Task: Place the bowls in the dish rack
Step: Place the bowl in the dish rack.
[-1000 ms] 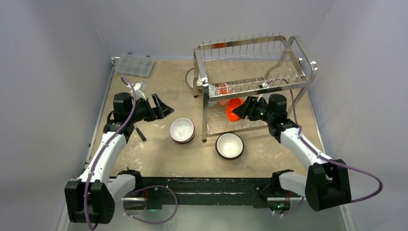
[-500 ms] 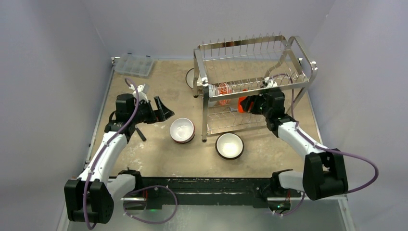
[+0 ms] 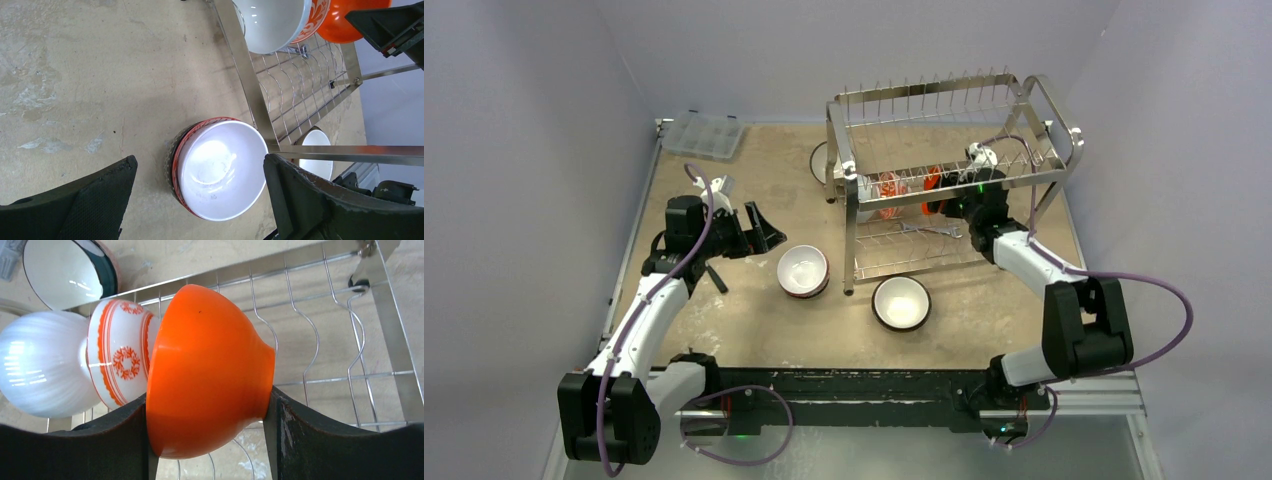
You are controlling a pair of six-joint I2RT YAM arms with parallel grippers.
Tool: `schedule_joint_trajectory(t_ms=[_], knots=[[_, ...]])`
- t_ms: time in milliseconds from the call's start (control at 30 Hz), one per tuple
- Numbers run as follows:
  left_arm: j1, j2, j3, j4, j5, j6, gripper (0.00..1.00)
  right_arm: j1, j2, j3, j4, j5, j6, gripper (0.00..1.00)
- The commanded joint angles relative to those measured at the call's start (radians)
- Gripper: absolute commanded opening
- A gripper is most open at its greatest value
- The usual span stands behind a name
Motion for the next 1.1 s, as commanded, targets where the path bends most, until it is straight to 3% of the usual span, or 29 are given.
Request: schedule_joint_trajectory(t_ms=[0,200,633,1067], knots=[[-0.006,-0.005,-0.001,0.021,-0.003,0.023,0.95,-0.006,0.020,0.089,0.077,0.017,-0.070,0.00],[-0.005,-0.002,-0.001,0.022,-0.002,0.025,0.95,-0.006,0.075,0.128,0.103,0.030,-0.133,0.00],[-0.005,0.002,-0.002,0.026,0.011,0.023,0.95,-0.001,0.231,0.258,0.006,-0.015,-0.219,0.00],[-0.005,0.000,0.007,0.012,0.004,0.038,0.94,0.051,0.296,0.302,-0.084,0.045,-0.300,0.00]])
